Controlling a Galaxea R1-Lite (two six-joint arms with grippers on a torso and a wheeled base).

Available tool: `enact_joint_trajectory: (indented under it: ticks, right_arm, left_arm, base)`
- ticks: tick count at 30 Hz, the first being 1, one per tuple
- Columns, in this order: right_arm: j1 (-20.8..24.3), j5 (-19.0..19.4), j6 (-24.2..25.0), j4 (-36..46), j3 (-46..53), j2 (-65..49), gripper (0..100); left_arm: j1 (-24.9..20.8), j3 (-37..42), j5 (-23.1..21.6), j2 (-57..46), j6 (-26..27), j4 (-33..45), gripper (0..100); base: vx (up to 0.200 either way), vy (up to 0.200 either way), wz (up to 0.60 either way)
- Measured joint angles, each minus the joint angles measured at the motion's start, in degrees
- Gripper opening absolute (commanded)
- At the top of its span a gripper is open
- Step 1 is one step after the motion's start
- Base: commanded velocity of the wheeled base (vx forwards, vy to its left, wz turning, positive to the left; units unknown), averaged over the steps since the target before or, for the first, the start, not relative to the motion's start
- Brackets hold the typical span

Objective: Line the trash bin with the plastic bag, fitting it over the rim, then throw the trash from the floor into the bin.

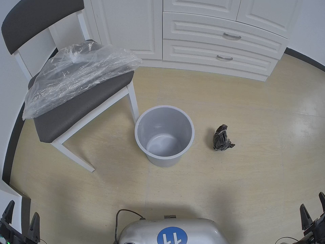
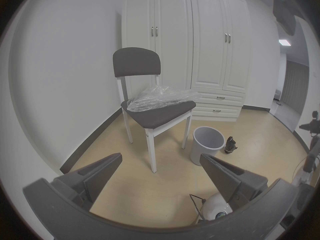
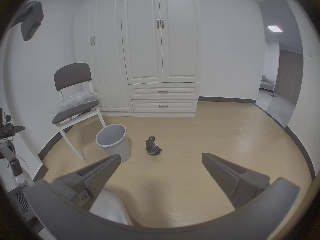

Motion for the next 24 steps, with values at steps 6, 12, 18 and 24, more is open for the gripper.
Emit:
enact_joint_trajectory:
  ticks: [6,12,18,24]
  right_arm:
    - [0.0,0.0,0.0,0.0,0.0,0.0,100]
    - [0.0,-0.1,0.1,0.0,0.0,0.0,100]
    - [0.0,-0.2,0.0,0.0,0.0,0.0,100]
    - [0.0,-0.2,0.0,0.0,0.0,0.0,100]
  left_arm:
    - [0.0,0.0,0.3,0.0,-1.4,0.0,100]
    - [-0.1,0.0,0.4,0.0,-1.5,0.0,100]
    - [-0.1,0.0,0.5,0.0,-1.7,0.0,100]
    - [-0.1,0.0,0.5,0.0,-1.6,0.0,100]
  base:
    - [0.000,0.000,0.00]
    - [0.000,0.000,0.00]
    - [0.000,0.000,0.00]
    - [0.000,0.000,0.00]
